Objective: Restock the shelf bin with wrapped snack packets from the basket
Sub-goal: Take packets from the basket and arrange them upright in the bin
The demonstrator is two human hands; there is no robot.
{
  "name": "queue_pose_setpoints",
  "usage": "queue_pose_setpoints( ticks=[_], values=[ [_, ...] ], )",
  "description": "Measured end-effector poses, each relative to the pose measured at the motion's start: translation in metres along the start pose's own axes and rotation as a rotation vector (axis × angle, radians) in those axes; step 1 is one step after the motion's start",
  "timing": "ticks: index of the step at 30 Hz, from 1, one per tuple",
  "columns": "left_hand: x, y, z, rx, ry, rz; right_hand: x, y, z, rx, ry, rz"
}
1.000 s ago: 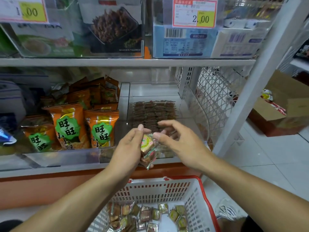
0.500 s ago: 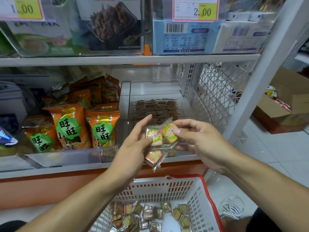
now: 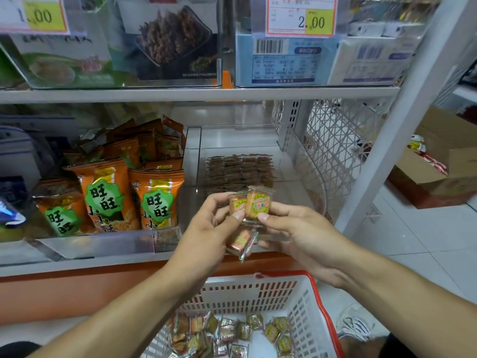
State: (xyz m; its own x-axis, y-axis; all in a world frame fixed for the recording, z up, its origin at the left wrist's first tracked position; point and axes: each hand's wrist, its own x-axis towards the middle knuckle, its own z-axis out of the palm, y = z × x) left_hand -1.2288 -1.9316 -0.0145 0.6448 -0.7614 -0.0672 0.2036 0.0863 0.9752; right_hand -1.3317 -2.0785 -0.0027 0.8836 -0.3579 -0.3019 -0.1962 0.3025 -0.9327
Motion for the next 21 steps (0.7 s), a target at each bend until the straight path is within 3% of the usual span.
queue_pose_setpoints(
  ticks=[5, 11, 15, 19, 21],
  values=[
    [0.002, 0.001, -0.003, 0.001, 0.007, -0.043, -0.002, -0.001, 0.004, 0.028, -0.079, 0.050],
    [0.012, 0.002, -0.009, -0.131, 0.015, -0.108, 0.001, -0.014, -0.008, 0.119, -0.024, 0.055],
    [0.010, 0.006, -0.016, -0.238, -0.067, -0.149, -0.001, -0.027, -0.018, 0.154, 0.003, -0.002],
    [0.007, 0.007, -0.018, -0.148, -0.126, -0.189, -0.002, -0.033, -0.025, 0.204, 0.052, -0.047],
    [0.006, 0.008, -0.014, -0.261, -0.126, -0.238, -0.003, -0.034, -0.026, 0.210, 0.037, -0.066]
  ],
)
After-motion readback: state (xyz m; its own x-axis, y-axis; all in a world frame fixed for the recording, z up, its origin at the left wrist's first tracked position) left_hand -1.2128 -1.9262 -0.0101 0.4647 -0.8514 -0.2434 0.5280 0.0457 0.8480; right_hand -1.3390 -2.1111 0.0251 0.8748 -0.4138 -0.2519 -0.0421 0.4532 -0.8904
